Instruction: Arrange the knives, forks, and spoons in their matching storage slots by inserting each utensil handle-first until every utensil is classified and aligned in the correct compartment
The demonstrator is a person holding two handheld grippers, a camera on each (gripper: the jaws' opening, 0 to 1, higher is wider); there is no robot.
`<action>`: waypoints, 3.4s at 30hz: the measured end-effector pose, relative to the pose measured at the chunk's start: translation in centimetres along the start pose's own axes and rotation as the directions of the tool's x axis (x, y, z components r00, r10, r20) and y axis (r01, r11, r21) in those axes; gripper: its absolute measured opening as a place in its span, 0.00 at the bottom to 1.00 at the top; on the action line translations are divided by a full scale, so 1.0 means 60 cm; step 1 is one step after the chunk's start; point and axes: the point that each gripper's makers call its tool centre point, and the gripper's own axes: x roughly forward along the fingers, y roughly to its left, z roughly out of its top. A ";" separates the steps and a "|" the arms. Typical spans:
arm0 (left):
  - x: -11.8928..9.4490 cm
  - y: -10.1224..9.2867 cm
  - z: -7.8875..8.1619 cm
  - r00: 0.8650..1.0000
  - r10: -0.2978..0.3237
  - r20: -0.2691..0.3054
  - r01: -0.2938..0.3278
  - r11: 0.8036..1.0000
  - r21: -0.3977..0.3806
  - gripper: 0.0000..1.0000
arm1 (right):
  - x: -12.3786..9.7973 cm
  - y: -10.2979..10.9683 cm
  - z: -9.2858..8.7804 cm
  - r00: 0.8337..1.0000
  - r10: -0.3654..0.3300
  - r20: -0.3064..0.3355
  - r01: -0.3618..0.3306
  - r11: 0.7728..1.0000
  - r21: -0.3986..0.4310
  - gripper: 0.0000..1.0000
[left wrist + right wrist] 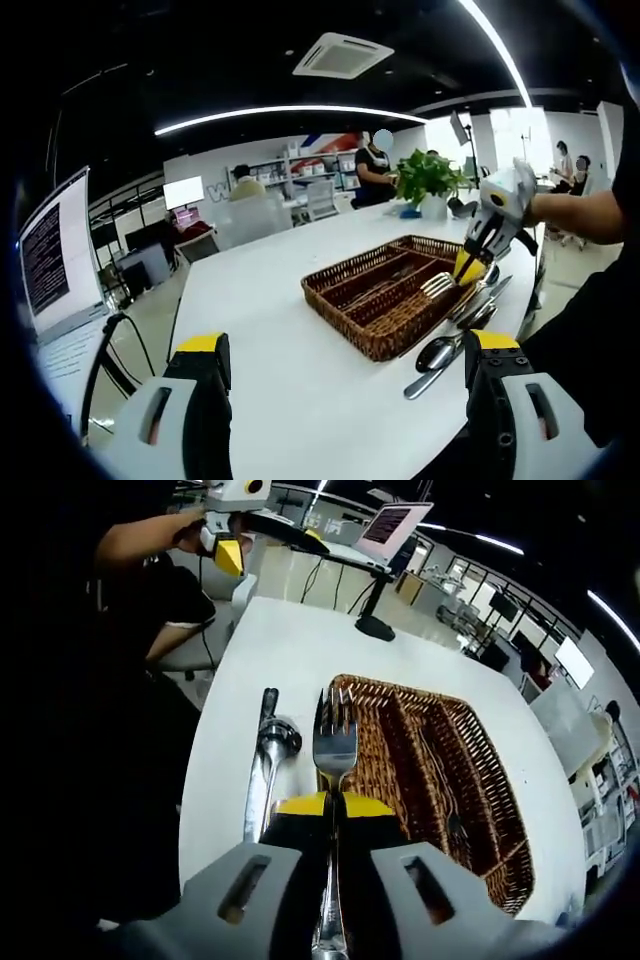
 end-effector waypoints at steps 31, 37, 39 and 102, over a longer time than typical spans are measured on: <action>-0.007 -0.005 0.005 1.000 -0.013 0.011 0.013 1.000 0.000 0.99 | -0.076 -0.034 0.058 0.994 -0.054 -0.089 0.045 0.994 -0.104 0.00; -0.008 -0.001 0.009 1.000 -0.009 0.015 0.009 1.000 0.003 0.99 | -0.079 -0.042 0.058 0.993 -0.058 -0.102 0.046 0.993 -0.109 0.00; -0.008 -0.001 0.009 1.000 -0.008 0.016 0.008 1.000 0.005 0.99 | -0.080 -0.046 0.058 0.992 -0.054 -0.115 0.041 0.993 -0.110 0.00; 0.132 0.137 0.138 1.000 0.004 0.005 -0.003 0.998 -0.058 0.99 | -0.045 -0.223 0.055 0.959 0.114 -0.260 -0.147 0.983 -0.111 0.00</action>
